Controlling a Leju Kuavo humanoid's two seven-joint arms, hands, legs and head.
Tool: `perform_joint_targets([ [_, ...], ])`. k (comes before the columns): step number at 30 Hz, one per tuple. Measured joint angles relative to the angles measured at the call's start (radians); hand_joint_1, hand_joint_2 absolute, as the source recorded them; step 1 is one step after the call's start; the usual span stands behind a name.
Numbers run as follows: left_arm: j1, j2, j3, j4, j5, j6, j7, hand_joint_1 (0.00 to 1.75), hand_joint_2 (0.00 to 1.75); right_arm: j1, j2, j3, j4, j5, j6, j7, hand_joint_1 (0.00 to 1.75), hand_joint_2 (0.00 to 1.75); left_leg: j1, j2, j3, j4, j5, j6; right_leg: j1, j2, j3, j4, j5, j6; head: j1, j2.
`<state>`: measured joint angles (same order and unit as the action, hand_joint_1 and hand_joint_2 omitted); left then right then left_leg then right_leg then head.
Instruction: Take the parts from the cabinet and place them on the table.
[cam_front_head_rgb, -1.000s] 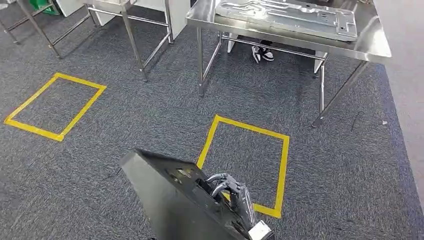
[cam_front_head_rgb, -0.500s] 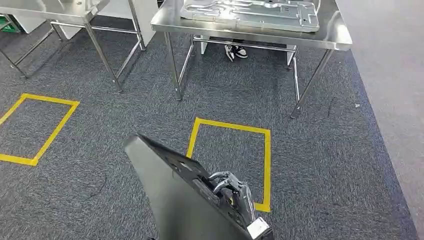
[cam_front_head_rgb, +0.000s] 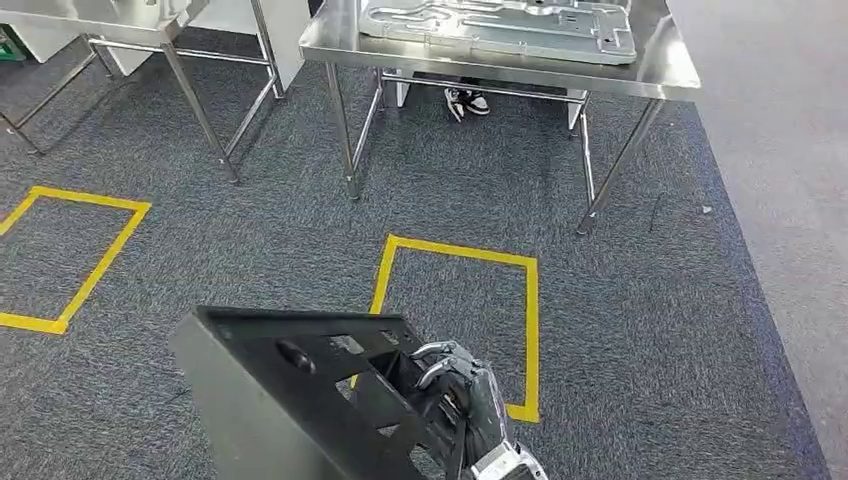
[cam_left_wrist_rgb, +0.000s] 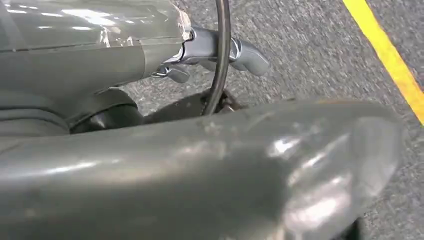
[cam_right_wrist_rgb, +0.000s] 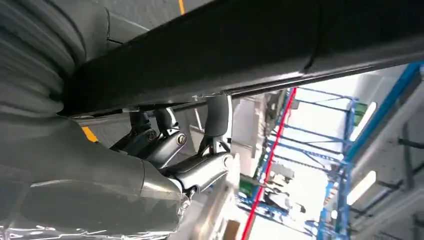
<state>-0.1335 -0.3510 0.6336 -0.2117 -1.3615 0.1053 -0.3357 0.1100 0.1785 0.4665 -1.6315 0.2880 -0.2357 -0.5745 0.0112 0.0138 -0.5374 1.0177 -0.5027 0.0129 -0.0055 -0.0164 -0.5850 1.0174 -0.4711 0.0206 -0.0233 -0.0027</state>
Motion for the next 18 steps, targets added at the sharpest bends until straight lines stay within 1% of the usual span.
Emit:
perform_joint_targets([
  [3, -0.001, -0.001, 0.0, 0.0, 0.003, -0.011, -0.001, 0.0, 0.0, 0.003, 0.0, 0.002, -0.016, 0.01, -0.008, 0.01, 1.75, 1.75, 0.004, 0.003, 0.008, -0.011, -0.004, -0.015, 0.004, 0.009, -0.001, 0.003, -0.007, -0.016, 0.0, 0.0],
  [4, -0.006, -0.002, 0.0, 0.0, 0.004, -0.013, -0.001, 0.0, 0.0, 0.003, 0.0, 0.003, -0.023, 0.014, -0.011, 0.012, 1.75, 1.75, -0.002, 0.008, 0.021, -0.014, -0.011, -0.026, -0.003, 0.014, 0.01, -0.01, -0.007, -0.023, -0.001, 0.0],
  [5, -0.003, -0.002, 0.0, 0.0, 0.004, -0.013, -0.001, 0.0, 0.0, 0.006, 0.0, 0.005, -0.029, 0.016, -0.014, 0.015, 1.75, 1.75, 0.004, 0.007, 0.024, -0.001, -0.016, -0.028, -0.008, 0.014, 0.029, -0.019, -0.006, -0.029, 0.0, 0.0],
  [6, -0.004, -0.001, 0.0, 0.0, 0.005, -0.014, -0.001, 0.0, 0.0, 0.003, 0.0, 0.006, -0.031, 0.015, -0.015, 0.015, 1.75, 1.75, 0.002, 0.001, 0.002, 0.046, -0.034, -0.028, -0.008, 0.014, 0.041, -0.023, -0.011, -0.038, -0.003, 0.0],
  [7, -0.002, -0.001, 0.0, 0.0, 0.006, -0.014, 0.0, 0.0, 0.0, 0.001, 0.0, 0.007, -0.032, 0.013, -0.014, 0.018, 1.75, 1.75, 0.004, -0.004, -0.044, 0.128, -0.067, -0.03, -0.007, 0.015, 0.047, -0.023, -0.016, -0.043, -0.002, 0.0],
  [8, -0.002, -0.001, 0.0, 0.0, 0.007, -0.015, 0.001, 0.0, 0.0, 0.003, 0.0, 0.007, -0.033, 0.009, -0.014, 0.021, 1.75, 1.75, 0.003, -0.005, -0.099, 0.217, -0.099, -0.032, -0.005, 0.016, 0.053, -0.023, -0.025, -0.047, -0.003, 0.0],
  [9, 0.0, 0.0, 0.0, 0.0, 0.007, -0.016, 0.001, 0.0, 0.0, 0.004, 0.0, 0.007, -0.033, 0.009, -0.014, 0.021, 1.75, 1.75, 0.003, -0.005, -0.148, 0.288, -0.113, -0.033, -0.003, 0.019, 0.06, -0.023, -0.032, -0.049, -0.003, 0.0],
  [10, 0.002, 0.001, 0.0, 0.0, 0.007, -0.016, 0.001, 0.0, 0.0, 0.005, 0.0, 0.007, -0.033, 0.009, -0.014, 0.021, 1.75, 1.75, 0.003, -0.005, -0.18, 0.321, -0.102, -0.032, -0.001, 0.024, 0.07, -0.023, -0.041, -0.05, -0.003, 0.0],
  [11, 0.004, 0.001, 0.0, 0.0, 0.007, -0.016, 0.002, 0.0, 0.0, 0.005, -0.001, 0.007, -0.033, 0.01, -0.015, 0.022, 1.75, 1.75, 0.002, -0.005, -0.186, 0.298, -0.063, -0.029, 0.001, 0.029, 0.084, -0.023, -0.051, -0.049, -0.003, 0.0],
  [12, 0.005, 0.001, 0.0, 0.0, 0.007, -0.017, 0.003, 0.0, 0.0, 0.006, -0.001, 0.007, -0.033, 0.011, -0.017, 0.023, 1.75, 1.75, 0.002, -0.005, -0.17, 0.237, -0.008, -0.025, 0.001, 0.033, 0.099, -0.023, -0.062, -0.047, -0.002, 0.0],
  [13, 0.006, 0.001, 0.0, 0.0, 0.008, -0.019, 0.004, 0.0, 0.0, 0.006, -0.001, 0.007, -0.034, 0.015, -0.022, 0.026, 1.75, 1.75, 0.001, -0.005, -0.141, 0.147, 0.058, -0.02, 0.002, 0.036, 0.117, -0.023, -0.074, -0.046, -0.003, 0.0],
  [14, 0.007, 0.001, 0.0, 0.0, 0.008, -0.019, 0.005, 0.0, 0.0, 0.006, -0.001, 0.007, -0.035, 0.016, -0.027, 0.03, 1.75, 1.75, -0.001, -0.008, -0.114, 0.057, 0.108, -0.012, 0.003, 0.036, 0.132, -0.023, -0.088, -0.043, -0.003, 0.0],
  [15, 0.008, 0.002, 0.0, 0.0, 0.009, -0.02, 0.007, 0.0, 0.0, 0.005, -0.001, 0.007, -0.035, 0.017, -0.032, 0.033, 1.75, 1.75, -0.01, -0.013, -0.104, 0.064, 0.081, -0.006, 0.006, 0.035, 0.134, -0.027, -0.096, -0.035, -0.002, 0.0],
  [16, 0.005, 0.002, 0.0, 0.0, 0.009, -0.022, 0.008, 0.0, 0.0, 0.005, -0.001, 0.006, -0.037, 0.018, -0.039, 0.037, 1.75, 1.75, -0.01, -0.011, -0.081, 0.023, 0.064, 0.0, 0.004, 0.039, 0.133, -0.026, -0.102, -0.026, -0.003, 0.0],
  [17, 0.004, 0.002, 0.0, 0.0, 0.009, -0.023, 0.01, 0.0, 0.0, 0.006, -0.001, 0.006, -0.038, 0.019, -0.044, 0.041, 1.75, 1.75, -0.012, -0.011, -0.083, 0.026, 0.058, 0.003, 0.002, 0.037, 0.135, -0.035, -0.103, -0.022, -0.002, 0.0],
  [18, 0.005, 0.002, 0.0, 0.0, 0.01, -0.024, 0.01, 0.0, 0.0, 0.006, -0.001, 0.005, -0.039, 0.023, -0.054, 0.045, 1.75, 1.75, -0.011, -0.013, -0.08, 0.016, 0.054, 0.01, 0.004, 0.037, 0.141, -0.026, -0.094, -0.014, -0.003, 0.0],
])
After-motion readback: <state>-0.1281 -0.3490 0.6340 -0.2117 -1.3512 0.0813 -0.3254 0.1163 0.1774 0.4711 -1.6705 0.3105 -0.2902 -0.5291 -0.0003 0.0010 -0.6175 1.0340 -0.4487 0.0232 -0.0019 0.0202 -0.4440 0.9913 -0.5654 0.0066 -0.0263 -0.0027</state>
